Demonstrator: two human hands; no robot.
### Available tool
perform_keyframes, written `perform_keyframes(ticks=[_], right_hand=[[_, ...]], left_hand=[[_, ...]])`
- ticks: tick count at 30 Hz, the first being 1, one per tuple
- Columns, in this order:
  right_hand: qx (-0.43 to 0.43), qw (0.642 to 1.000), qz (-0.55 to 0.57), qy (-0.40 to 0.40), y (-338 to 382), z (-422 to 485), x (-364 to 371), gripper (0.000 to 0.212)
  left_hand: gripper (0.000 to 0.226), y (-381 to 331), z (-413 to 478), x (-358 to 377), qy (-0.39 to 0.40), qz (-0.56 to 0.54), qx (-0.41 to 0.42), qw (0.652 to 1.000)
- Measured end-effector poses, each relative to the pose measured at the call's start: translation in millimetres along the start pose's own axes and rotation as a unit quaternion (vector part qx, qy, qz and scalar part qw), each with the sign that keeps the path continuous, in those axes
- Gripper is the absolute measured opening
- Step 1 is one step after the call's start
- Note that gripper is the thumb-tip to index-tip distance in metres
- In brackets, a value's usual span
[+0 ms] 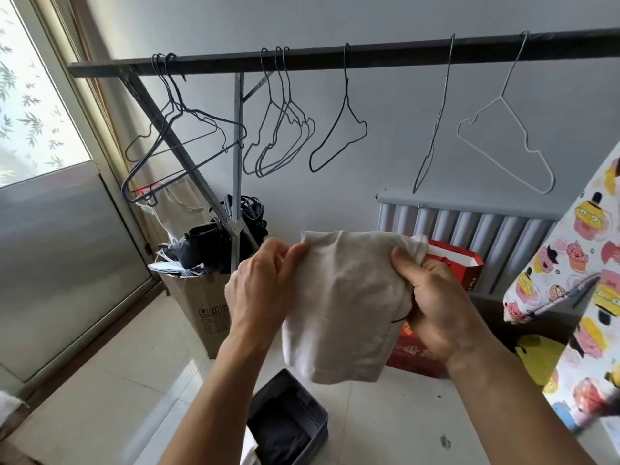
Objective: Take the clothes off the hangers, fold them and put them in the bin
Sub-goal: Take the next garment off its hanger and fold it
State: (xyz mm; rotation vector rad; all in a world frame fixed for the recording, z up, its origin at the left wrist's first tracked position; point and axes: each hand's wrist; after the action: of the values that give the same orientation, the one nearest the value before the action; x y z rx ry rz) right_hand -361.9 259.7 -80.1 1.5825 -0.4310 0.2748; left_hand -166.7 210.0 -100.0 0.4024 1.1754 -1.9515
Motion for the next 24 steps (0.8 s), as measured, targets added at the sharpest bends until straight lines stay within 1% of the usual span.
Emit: perform_keyframes(ticks=[1,2,3,4,5,6,7,8,9,10,12,13,15,17,20,22,24], right_hand=[[-0.014,1.0,-0.015,-0.014,-1,2,0,0.025],[-0.03,0.998,-0.034,-0.033,-2,3,1,0.024],[-0.046,0.996,-0.054,-0.055,-4,5,2,0.024],[-0.06,0.993,-0.073,-0.074,-6,6,2,0.024],[-0.074,0.989,-0.091,-0.088,-9,7,5,0.026],[-0.087,0.986,-0.11,-0.093,-11,5,10,0.032],[-0.092,0.983,-0.13,-0.09,-16,5,13,0.042],[-0.091,0.982,-0.142,-0.082,-20,4,15,0.049],[-0.094,0.983,-0.142,-0.072,-24,4,17,0.049],[-0.095,0.985,-0.131,-0.06,-27,4,17,0.042],[-0.077,0.992,-0.092,-0.024,-35,2,18,0.029],[-0.063,0.996,-0.069,-0.006,-39,0,19,0.027],[-0.038,0.999,-0.012,0.014,-46,-1,21,0.026],[-0.012,0.999,0.039,0.014,-53,-2,25,0.03],[0.011,0.995,0.09,0.043,-63,-5,32,0.039],[0.024,0.993,0.1,0.057,-69,-5,38,0.045],[0.042,0.992,0.095,0.076,-77,-1,40,0.054]], left_hand=[[0.039,0,-3,0,-0.011,-0.01,-0.015,1.0],[0.036,0,-6,1,-0.021,-0.051,-0.021,0.998],[0.038,-1,-12,2,-0.023,-0.124,-0.026,0.992],[0.041,-7,-20,3,-0.006,-0.213,-0.049,0.976],[0.043,-17,-29,3,0.034,-0.302,-0.093,0.948],[0.045,-25,-38,5,0.087,-0.374,-0.143,0.912],[0.047,-32,-45,7,0.141,-0.417,-0.185,0.878],[0.048,-38,-51,10,0.189,-0.436,-0.217,0.853],[0.049,-42,-53,13,0.224,-0.456,-0.243,0.827],[0.048,-43,-53,15,0.245,-0.491,-0.265,0.793],[0.049,-45,-51,15,0.246,-0.577,-0.308,0.716],[0.05,-44,-49,16,0.23,-0.608,-0.328,0.685],[0.055,-42,-48,19,0.18,-0.646,-0.365,0.646],[0.056,-39,-47,21,0.131,-0.67,-0.38,0.624],[0.047,-34,-45,23,0.065,-0.686,-0.388,0.612],[0.034,-27,-43,23,0.023,-0.678,-0.4,0.617],[0.028,-14,-42,19,-0.007,-0.664,-0.391,0.637]])
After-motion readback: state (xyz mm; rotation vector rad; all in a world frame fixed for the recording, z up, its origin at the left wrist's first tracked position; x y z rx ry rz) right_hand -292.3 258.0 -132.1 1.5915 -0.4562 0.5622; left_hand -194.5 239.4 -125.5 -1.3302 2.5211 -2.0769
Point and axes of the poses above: each hand's wrist, its own z-axis towards the middle knuckle, its own x-axis out of the palm, y = z × x, and after that the axes turned 1 degree about x, right-handed
